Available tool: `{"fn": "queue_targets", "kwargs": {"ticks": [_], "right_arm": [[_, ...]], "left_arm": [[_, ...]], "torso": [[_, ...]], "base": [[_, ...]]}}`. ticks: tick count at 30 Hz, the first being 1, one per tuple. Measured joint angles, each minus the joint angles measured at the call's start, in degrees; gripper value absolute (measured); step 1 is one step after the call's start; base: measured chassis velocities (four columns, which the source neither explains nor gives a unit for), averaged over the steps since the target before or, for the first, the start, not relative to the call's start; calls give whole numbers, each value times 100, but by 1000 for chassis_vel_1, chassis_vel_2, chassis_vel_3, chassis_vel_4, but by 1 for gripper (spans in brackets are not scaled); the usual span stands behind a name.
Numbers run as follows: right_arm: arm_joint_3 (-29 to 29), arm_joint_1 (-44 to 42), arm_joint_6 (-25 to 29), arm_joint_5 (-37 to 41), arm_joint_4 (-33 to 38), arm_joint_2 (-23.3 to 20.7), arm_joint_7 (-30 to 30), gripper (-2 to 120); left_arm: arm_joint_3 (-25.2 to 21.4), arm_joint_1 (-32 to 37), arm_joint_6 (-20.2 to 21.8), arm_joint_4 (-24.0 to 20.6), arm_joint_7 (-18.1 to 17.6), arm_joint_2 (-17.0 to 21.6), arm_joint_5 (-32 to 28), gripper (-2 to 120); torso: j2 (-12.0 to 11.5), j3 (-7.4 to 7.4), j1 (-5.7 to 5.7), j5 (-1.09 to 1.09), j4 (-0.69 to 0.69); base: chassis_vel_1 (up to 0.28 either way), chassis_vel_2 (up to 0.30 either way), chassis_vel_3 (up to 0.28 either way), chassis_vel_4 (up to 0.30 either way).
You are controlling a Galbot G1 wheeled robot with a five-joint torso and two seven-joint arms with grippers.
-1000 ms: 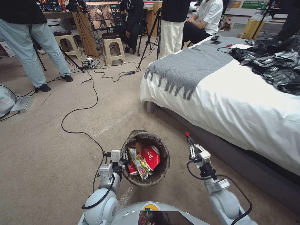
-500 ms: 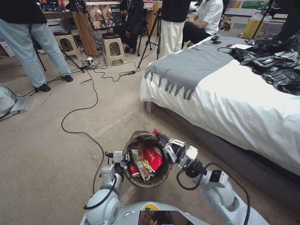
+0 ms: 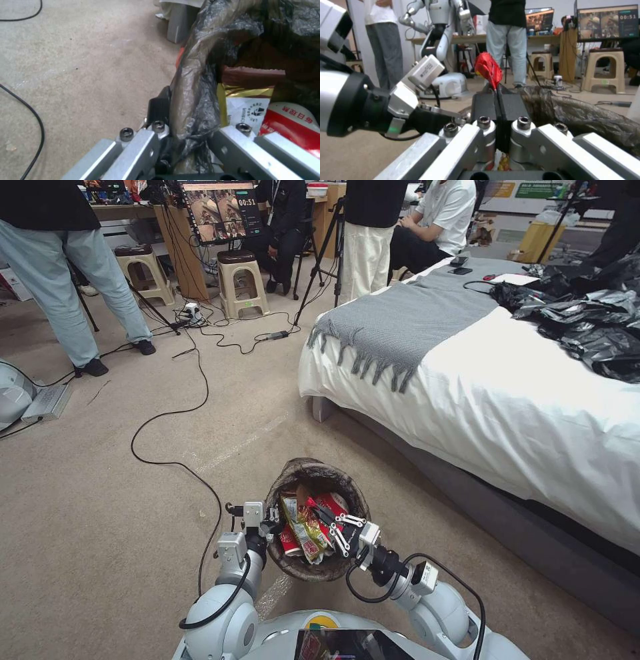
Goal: Pick up the trash bin, then pick up the garbage from the floor and place it into the trash bin.
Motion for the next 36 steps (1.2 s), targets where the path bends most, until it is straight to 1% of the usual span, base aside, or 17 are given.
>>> {"fn": "queue_targets", "kwargs": {"ticks": [2,3,4,6,7,10,14,16,20,22,24,26,28,32,34,35,36], "right_arm": [[6,0,1,-6,-8,0,6,3],[19,-2,3,-16,-12,0,30,10],[19,-2,3,-16,-12,0,30,10],[36,-8,4,-21,-11,2,60,21],[36,-8,4,-21,-11,2,60,21],[78,-2,4,-39,-1,0,78,37],[93,0,4,-40,3,-5,84,45],[112,8,3,-48,12,3,91,60],[118,13,4,-58,19,20,92,68],[136,14,11,-86,35,21,92,80],[143,13,15,-90,48,20,91,84],[182,7,37,-95,136,16,92,94],[198,6,46,-102,174,19,100,97],[367,-15,79,-148,671,120,338,100],[572,-55,57,-174,1186,267,695,100],[572,-55,57,-174,1186,267,695,100],[750,-106,-10,-215,1545,378,1028,100]], "left_arm": [[0,3,0,-4,0,0,1,2],[0,6,0,-6,0,0,2,2],[0,6,0,-6,0,0,2,2],[0,6,0,-6,2,3,2,2],[0,6,0,-6,2,3,2,2],[0,-2,0,-3,2,12,1,2],[-1,-3,0,0,2,15,-1,2],[-6,-5,0,4,2,16,-5,2],[-11,-7,0,10,2,16,-7,2],[-13,-10,0,16,2,12,-7,2],[-13,-10,0,17,2,10,-7,2],[-12,-11,0,21,2,5,-7,2],[-12,-10,0,22,2,5,-6,2],[-10,-2,0,23,2,0,0,2],[-16,2,0,23,2,0,1,2],[-16,2,0,23,2,0,1,2],[-21,2,-1,23,2,2,2,2]], "torso": [[0,0,0,0,0],[0,0,0,0,0],[0,0,0,0,0],[0,0,0,0,0],[0,0,0,0,0],[0,0,0,0,0],[0,0,0,0,0],[0,0,0,0,0],[0,0,0,0,0],[0,0,0,0,0],[0,0,0,0,0],[0,0,0,0,0],[0,0,0,0,0],[1,0,0,0,1],[0,0,0,-1,1],[0,0,0,-1,1],[0,0,0,-1,1]], "base": [[0,0,0,0],[0,0,0,0],[0,0,0,0],[0,0,0,0],[0,0,0,0],[0,0,0,0],[0,0,0,0],[0,0,0,0],[0,0,0,0],[0,0,0,0],[0,0,0,0],[0,0,0,0],[0,0,0,0],[0,0,0,0],[0,0,0,0],[0,0,0,0],[0,0,0,0]]}}
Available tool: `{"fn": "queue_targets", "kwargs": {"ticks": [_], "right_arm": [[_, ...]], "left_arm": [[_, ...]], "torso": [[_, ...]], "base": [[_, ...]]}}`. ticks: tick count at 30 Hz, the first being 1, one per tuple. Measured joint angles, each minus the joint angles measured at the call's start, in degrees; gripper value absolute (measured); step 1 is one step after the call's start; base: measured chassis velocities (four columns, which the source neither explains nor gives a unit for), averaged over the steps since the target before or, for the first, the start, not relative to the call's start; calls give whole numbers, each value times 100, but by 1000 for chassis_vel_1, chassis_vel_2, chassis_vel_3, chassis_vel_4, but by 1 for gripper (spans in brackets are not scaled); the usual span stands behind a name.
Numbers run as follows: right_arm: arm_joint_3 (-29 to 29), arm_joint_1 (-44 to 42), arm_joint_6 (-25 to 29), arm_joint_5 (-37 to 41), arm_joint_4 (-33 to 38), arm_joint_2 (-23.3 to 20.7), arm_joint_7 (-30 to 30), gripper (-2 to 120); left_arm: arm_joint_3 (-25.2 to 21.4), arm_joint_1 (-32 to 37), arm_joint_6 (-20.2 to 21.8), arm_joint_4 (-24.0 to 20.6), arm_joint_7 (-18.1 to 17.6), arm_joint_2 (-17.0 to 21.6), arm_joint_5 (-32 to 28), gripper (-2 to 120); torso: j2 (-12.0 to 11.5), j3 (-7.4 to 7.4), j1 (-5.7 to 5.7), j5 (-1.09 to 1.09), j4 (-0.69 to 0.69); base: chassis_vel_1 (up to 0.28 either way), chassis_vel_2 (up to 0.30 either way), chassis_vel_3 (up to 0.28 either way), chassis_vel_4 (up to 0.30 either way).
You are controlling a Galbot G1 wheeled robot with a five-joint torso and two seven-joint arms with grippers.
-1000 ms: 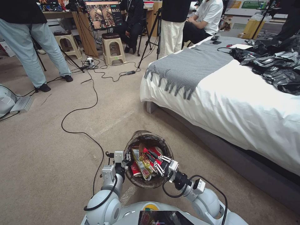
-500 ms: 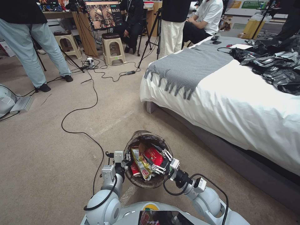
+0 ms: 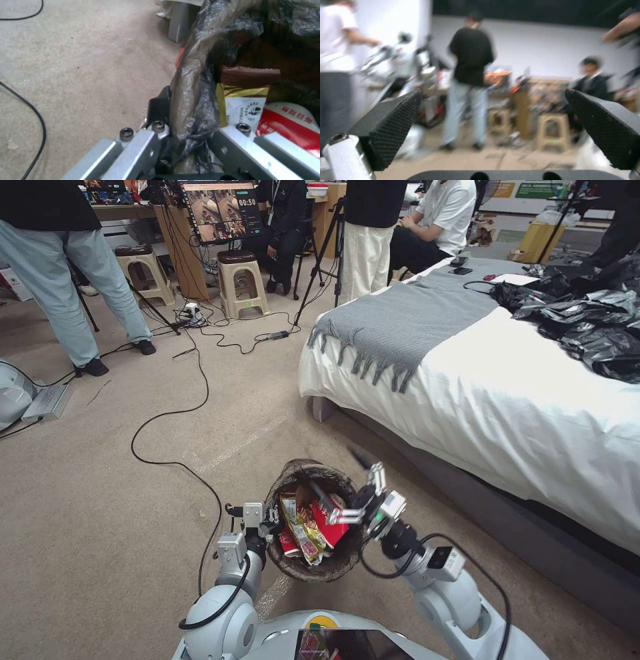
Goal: Pick up the trash bin, then pick up the garbage from the floor and place it into the trash bin.
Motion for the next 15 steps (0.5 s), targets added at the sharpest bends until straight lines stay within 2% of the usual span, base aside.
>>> {"fn": "queue_targets", "kwargs": {"ticks": [2,3,5,7,10,15], "right_arm": [[366,-129,-127,-114,375,128,434,100],[366,-129,-127,-114,375,128,434,100],[804,-353,-260,-354,556,254,897,100],[971,-464,-346,-488,595,305,1088,100],[1417,-920,-564,-784,584,530,1692,100],[1599,-1248,-555,-824,327,775,1929,100]], "left_arm": [[-15,-6,-1,0,0,2,-1,2],[-15,-6,-1,0,0,2,-1,2],[-34,-14,-3,2,-1,3,-4,2],[-41,-14,-4,1,-1,2,-5,2],[-66,-15,-13,-18,-1,-8,-14,2],[-87,-14,-19,-41,-3,-32,-15,2]], "torso": [[0,0,0,-1,0],[0,0,0,-1,0],[0,0,0,0,0],[0,0,0,0,0],[0,0,0,0,-2],[0,0,0,0,-2]], "base": [[0,0,0,0],[0,0,0,0],[0,0,0,0],[0,0,0,0],[0,0,0,0],[0,0,0,0]]}}
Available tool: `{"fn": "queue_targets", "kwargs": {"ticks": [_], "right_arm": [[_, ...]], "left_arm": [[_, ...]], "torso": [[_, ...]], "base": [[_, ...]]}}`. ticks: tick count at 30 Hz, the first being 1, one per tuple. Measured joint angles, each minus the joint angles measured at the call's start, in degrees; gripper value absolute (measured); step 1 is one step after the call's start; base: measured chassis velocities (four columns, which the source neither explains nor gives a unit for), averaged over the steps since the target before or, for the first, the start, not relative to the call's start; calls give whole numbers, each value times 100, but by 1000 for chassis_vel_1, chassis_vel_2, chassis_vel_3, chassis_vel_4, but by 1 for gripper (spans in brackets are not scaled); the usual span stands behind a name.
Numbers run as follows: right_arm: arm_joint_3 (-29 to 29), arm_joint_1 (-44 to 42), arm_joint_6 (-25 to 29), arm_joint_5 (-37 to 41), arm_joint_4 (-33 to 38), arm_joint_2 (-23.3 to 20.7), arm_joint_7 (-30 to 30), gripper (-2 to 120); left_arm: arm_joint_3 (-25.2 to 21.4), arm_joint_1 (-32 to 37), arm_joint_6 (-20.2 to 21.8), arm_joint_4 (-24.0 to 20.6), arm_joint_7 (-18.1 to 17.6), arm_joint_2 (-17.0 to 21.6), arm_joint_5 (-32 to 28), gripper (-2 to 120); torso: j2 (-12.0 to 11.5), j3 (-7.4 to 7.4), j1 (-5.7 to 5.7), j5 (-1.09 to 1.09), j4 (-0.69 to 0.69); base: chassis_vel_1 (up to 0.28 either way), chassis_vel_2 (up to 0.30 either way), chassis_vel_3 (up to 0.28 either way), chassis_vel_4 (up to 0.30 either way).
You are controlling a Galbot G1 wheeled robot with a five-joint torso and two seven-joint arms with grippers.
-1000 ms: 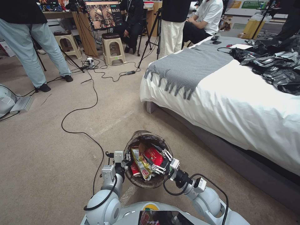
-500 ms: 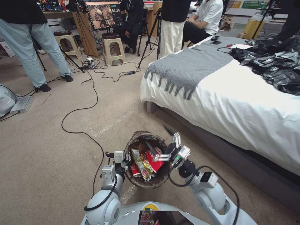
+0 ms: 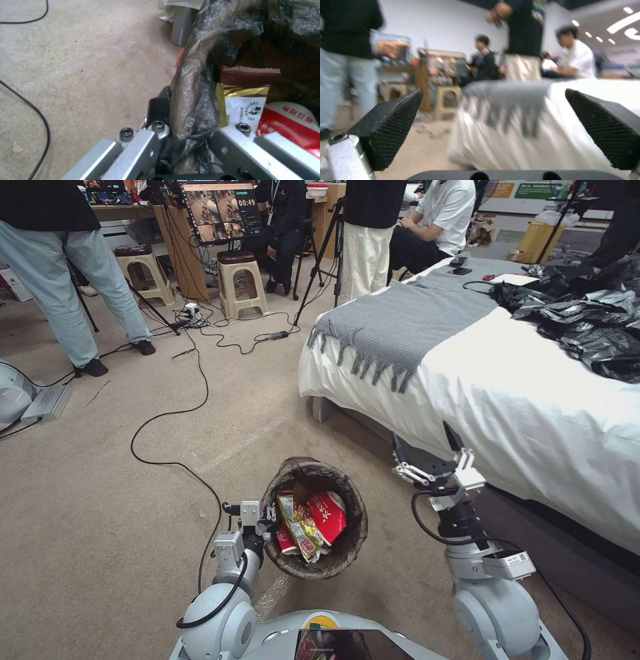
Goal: Pick up the trash bin, then pick up the garbage from the floor and place it into the trash bin.
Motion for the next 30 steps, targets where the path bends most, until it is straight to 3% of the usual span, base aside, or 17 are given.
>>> {"fn": "queue_targets", "kwargs": {"ticks": [10,30], "right_arm": [[-80,-103,363,-46,-743,260,47,100],[-154,20,428,-65,-900,261,-49,100]], "left_arm": [[-68,4,-2,-45,-7,-23,-26,2],[-70,-24,21,-56,-3,-24,-47,2]], "torso": [[0,0,0,0,2],[0,0,0,0,1]], "base": [[0,0,0,0],[23,22,21,21]]}}
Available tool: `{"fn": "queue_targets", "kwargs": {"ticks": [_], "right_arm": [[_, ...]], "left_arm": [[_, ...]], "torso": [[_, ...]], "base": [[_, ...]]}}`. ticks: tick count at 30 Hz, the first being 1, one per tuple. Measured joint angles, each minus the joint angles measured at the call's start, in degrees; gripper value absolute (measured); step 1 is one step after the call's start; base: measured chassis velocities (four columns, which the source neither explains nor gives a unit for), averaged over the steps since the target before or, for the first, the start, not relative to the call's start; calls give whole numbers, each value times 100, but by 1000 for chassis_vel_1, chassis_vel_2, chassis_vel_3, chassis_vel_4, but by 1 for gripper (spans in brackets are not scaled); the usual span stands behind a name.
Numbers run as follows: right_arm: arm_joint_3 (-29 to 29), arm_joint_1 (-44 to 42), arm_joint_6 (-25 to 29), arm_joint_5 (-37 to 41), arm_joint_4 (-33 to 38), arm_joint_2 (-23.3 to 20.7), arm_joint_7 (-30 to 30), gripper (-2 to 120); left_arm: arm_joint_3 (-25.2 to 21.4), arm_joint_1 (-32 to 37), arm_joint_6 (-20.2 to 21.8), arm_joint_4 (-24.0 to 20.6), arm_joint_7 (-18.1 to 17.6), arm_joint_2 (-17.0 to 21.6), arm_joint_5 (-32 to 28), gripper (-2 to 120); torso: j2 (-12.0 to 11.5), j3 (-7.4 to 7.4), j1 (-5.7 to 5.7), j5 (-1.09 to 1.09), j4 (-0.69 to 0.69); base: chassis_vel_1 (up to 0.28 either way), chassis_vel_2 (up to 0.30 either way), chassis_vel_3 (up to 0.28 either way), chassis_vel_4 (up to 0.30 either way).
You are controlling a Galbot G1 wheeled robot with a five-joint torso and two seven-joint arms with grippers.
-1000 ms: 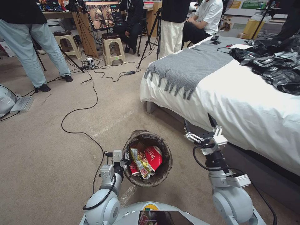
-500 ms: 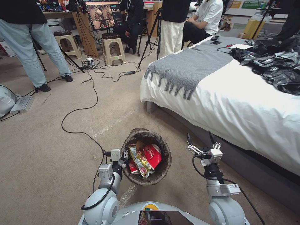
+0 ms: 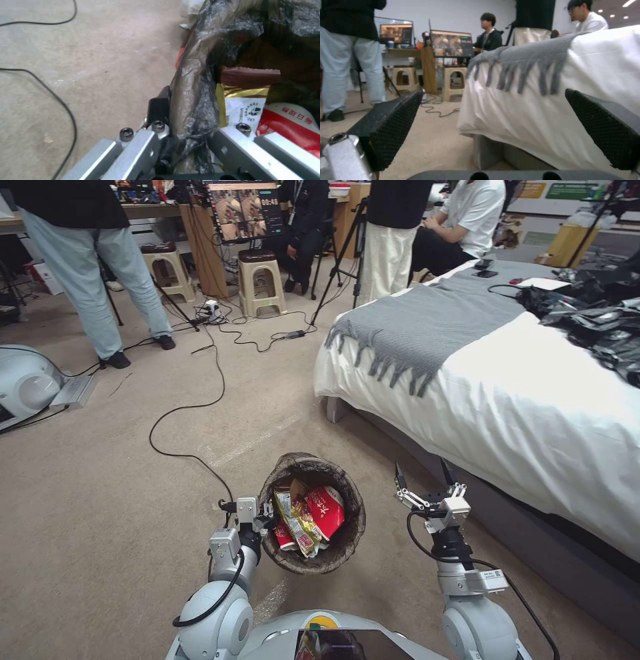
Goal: Pick up the trash bin, then pick up the garbage from the floor and place it into the trash bin.
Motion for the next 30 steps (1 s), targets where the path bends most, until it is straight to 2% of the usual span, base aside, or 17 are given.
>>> {"fn": "queue_targets", "kwargs": {"ticks": [13,19,30], "right_arm": [[13,81,9,-8,-50,-6,-63,100],[-10,97,87,-93,-170,-3,-126,100],[-42,83,150,-171,-193,8,-164,100]], "left_arm": [[-3,47,1,-128,2,-6,-3,2],[-48,72,18,-362,-5,-19,-43,2],[-38,98,20,-377,-10,-39,-45,2]], "torso": [[0,0,0,0,0],[0,0,0,0,0],[0,0,0,0,0]], "base": [[83,85,86,85],[123,139,127,131],[134,125,123,122]]}}
